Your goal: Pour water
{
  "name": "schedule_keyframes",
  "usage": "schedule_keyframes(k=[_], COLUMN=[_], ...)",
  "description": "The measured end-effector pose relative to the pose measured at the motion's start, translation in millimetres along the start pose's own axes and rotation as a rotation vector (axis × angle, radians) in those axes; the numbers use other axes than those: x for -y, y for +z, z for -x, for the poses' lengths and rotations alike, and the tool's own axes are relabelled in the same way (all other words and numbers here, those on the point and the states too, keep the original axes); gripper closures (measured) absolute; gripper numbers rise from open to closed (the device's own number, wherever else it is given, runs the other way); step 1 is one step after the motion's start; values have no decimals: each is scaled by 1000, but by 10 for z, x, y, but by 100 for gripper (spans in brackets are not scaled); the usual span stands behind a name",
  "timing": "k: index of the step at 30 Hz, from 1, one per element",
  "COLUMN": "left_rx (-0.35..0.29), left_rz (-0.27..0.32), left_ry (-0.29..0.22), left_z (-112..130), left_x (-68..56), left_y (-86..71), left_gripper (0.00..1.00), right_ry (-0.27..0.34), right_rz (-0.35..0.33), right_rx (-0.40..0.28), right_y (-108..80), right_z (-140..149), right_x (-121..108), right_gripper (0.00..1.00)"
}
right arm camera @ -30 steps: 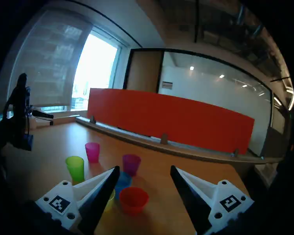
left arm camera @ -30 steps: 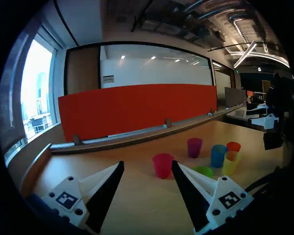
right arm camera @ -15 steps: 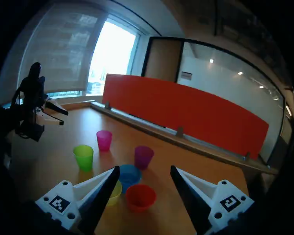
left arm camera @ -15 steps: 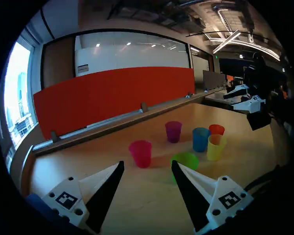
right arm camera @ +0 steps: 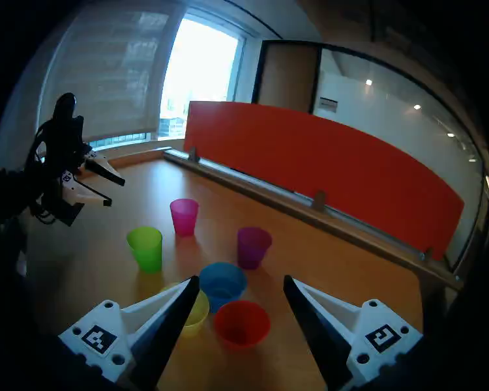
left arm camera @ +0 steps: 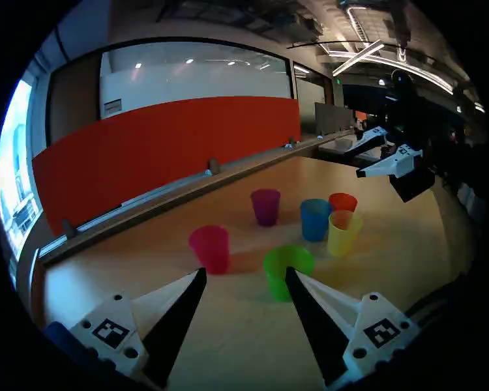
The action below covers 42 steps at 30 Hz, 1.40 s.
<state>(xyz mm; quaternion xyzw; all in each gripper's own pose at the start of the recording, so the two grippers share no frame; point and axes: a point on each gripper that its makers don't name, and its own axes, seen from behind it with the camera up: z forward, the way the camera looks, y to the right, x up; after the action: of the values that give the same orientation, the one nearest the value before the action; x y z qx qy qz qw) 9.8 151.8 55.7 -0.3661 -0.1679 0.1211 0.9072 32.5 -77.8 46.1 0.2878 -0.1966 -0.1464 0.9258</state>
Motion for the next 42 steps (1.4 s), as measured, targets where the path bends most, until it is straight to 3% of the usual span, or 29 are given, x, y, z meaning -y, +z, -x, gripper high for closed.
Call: schedule_keyframes(k=[3, 12, 24, 33, 42], left_rx=[13, 40, 65, 97, 122], left_rz=[18, 87, 163, 184, 204], left_ry=[20, 20, 22, 79, 85], left_z=[25, 89, 172, 280, 351], left_x=[-51, -197, -353, -460, -495], left_y=[64, 265, 440, 554, 655], left_gripper=[10, 10, 10, 10, 10], right_ry=[-11, -45, -23, -35, -31], right_rz=[-20, -55, -113, -133, -139], right_rx=[27, 76, 140, 160, 178], right_y=[60, 233, 438, 585, 657], right_z=[35, 69, 143, 168, 206], right_x=[11, 19, 111, 159, 180], right_gripper=[0, 0, 0, 0, 0])
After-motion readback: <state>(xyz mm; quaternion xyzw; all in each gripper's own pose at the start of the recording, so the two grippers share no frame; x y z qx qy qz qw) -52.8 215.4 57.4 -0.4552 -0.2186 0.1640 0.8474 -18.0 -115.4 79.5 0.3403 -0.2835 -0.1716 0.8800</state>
